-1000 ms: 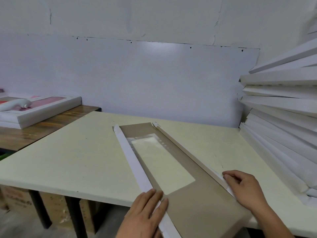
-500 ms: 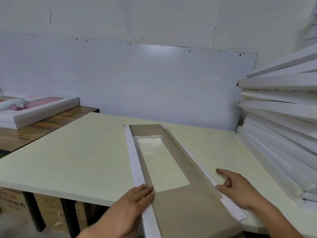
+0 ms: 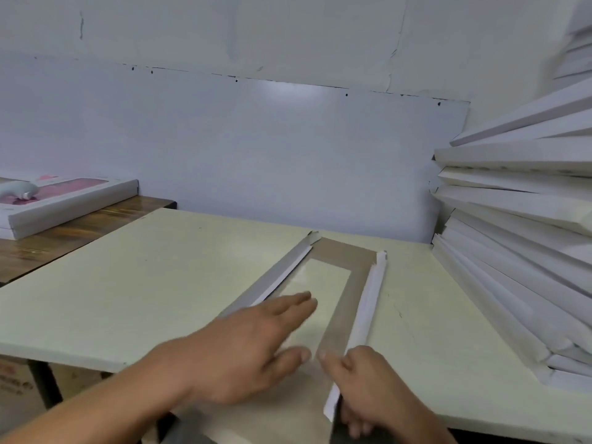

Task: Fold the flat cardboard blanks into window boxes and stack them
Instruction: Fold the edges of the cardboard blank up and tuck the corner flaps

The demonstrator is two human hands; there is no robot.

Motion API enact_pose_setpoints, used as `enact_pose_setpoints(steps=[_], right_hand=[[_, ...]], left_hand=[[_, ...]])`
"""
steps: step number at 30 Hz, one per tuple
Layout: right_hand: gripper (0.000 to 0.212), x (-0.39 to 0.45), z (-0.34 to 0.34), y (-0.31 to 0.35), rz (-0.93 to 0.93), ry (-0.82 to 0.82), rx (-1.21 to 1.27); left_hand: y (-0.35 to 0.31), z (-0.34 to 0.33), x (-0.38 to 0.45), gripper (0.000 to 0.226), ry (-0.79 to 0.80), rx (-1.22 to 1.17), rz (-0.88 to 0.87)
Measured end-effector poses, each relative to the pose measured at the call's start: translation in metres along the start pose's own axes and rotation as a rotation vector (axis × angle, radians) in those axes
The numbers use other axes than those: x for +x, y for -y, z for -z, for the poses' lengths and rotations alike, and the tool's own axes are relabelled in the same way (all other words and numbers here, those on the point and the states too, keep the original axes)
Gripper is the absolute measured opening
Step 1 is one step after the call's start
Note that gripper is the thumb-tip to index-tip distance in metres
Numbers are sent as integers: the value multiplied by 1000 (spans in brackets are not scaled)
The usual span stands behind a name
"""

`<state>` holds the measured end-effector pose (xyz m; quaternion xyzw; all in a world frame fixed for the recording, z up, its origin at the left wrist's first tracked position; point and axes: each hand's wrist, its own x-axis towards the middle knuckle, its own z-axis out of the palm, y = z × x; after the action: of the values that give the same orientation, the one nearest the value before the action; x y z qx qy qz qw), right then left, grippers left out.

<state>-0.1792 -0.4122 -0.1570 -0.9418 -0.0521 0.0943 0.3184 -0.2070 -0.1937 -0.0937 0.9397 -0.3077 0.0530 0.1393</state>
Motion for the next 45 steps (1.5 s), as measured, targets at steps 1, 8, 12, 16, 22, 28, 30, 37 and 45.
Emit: enact_pose_setpoints(steps=[1,8,12,16,22,28,30,37,45], right_hand=[[71,-1,-5,8,-11,18,111],[43,-12,-21,31,3,463,663],[35,0,4,9,196,402,78],[36,30,46,-21,314,-12,-663],[38,64,60,-62,531,-40,-504],[27,55,64,-74,569,-82,-397],[10,53,73,-78,577,-79,-428],[30,49,82,-93,457,-23,-310],[35,69,33,-83,316,-118,-279]], left_hand=[[-13,-11,-7,77,-23,67,-9],[-28,-74,-13,46,-8,350,121],[16,-55,-28,24,45,273,-112],[48,-40,-24,40,140,231,-318],[32,-40,-28,36,91,19,-181],[9,-44,-38,67,-12,-18,-186],[15,-24,-33,38,78,165,-416],[66,-1,-12,29,96,360,-53],[44,-76,20,69,75,381,204]])
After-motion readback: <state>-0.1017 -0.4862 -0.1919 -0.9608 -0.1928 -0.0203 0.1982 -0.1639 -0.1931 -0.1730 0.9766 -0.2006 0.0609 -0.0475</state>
